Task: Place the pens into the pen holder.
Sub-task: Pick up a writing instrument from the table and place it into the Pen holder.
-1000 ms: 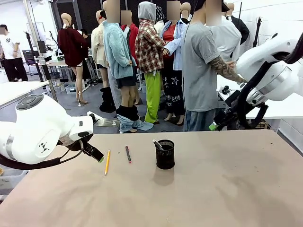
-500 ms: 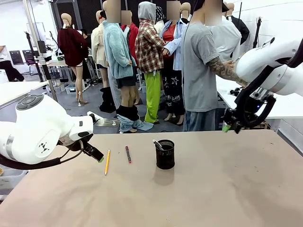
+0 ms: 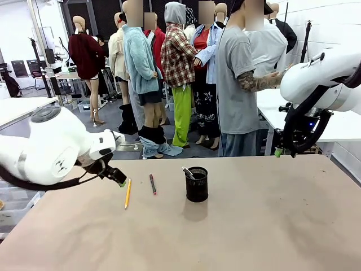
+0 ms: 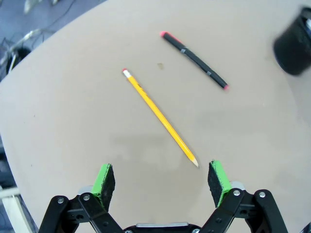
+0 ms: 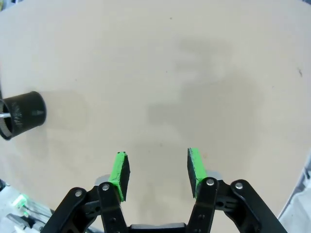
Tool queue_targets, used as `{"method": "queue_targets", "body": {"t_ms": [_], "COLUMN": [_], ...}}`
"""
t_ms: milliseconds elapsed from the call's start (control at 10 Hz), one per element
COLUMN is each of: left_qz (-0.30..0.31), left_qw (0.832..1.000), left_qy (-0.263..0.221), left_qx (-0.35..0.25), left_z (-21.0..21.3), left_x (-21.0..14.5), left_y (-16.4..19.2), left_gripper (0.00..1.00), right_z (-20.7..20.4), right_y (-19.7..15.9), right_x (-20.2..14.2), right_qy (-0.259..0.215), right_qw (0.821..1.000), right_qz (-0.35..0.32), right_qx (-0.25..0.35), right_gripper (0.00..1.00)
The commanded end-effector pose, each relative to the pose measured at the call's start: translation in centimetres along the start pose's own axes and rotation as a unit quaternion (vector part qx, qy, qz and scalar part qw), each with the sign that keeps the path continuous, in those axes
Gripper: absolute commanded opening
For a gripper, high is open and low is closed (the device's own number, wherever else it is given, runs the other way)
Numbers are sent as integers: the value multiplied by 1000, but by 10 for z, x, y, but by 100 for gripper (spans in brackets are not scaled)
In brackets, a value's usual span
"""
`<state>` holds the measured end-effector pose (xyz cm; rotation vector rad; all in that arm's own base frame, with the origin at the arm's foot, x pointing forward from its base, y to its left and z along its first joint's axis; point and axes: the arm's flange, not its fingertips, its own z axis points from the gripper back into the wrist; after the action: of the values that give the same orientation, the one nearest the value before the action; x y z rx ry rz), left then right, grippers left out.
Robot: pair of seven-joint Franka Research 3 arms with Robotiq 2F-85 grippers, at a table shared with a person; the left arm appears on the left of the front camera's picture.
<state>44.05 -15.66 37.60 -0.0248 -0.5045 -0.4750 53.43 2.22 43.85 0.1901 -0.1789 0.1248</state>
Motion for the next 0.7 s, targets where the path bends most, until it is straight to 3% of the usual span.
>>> {"method": "queue_targets", "body": {"t_ms": [0,200,400,500,600], "left_qz": [81,143,188,201,165], "left_qw": [995,985,971,968,978], "left_qy": [49,99,145,145,127], "left_qx": [36,-3,30,35,18], "left_z": [-26,-54,-79,-86,-70], "left_x": [57,87,94,91,84], "left_y": [-6,8,13,14,21], "left_gripper": [100,100,100,100,100], "right_z": [-1,-1,-1,-1,-1], "right_y": [-1,-1,-1,-1,-1], "right_x": [2,2,2,2,2], "right_qy": [-4,-4,-4,-4,-4], "right_qw": [1000,1000,1000,1000,1000], "right_qz": [9,9,9,9,9], "right_qx": [20,20,20,20,20], "right_gripper": [61,61,61,61,61]}}
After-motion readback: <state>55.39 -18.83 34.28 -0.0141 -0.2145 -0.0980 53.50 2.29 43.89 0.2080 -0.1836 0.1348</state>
